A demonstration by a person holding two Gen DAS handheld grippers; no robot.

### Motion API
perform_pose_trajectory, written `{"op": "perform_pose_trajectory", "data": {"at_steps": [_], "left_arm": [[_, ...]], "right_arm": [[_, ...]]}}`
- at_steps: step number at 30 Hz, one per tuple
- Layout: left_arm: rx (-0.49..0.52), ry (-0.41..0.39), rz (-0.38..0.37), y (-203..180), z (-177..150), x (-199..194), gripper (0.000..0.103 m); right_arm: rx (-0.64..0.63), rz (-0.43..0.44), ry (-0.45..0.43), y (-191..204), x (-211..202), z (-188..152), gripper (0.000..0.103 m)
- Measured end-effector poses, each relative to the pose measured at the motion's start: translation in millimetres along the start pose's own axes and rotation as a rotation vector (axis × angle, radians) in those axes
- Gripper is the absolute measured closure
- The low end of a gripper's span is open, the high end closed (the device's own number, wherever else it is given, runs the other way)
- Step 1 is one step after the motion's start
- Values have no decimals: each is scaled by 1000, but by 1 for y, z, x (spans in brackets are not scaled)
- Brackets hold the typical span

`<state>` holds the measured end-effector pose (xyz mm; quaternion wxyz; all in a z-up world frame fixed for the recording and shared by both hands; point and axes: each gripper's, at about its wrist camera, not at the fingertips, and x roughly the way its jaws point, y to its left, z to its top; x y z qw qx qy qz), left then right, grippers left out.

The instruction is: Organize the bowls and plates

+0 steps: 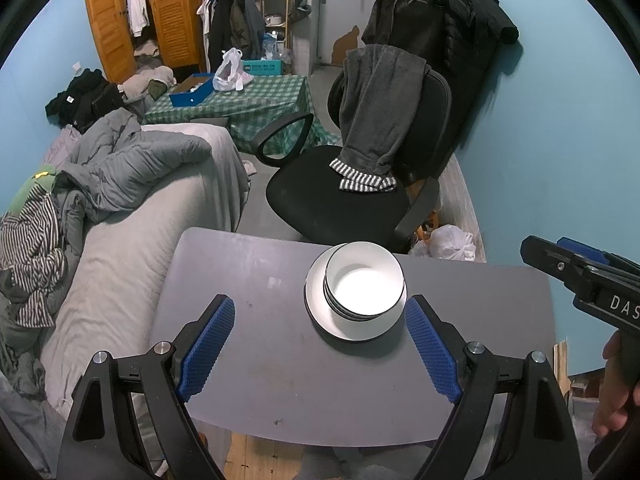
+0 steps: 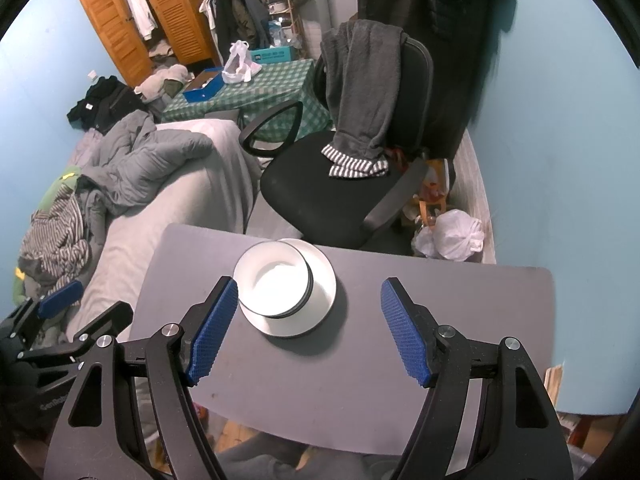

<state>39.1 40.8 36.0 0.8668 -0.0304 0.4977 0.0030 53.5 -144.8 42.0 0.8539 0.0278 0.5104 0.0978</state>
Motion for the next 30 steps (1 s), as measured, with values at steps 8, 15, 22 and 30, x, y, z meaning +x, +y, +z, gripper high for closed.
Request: {"op": "perform_pose_trajectory", "data": {"at_steps": [8,15,22,30], "left_arm": [[-1,10,-3,0,-5,-2,15],[2,11,-5,-1,-9,-5,15],[3,15,-9,-3,-9,-4,15],[8,12,-16,-11,-11,-5,15]], "right_arm": [[0,0,2,-1,0,0,30],[0,1,1,-3,1,1,30],[-1,2,2,-2,1,0,30],[1,3,2,-3,1,0,30]]}}
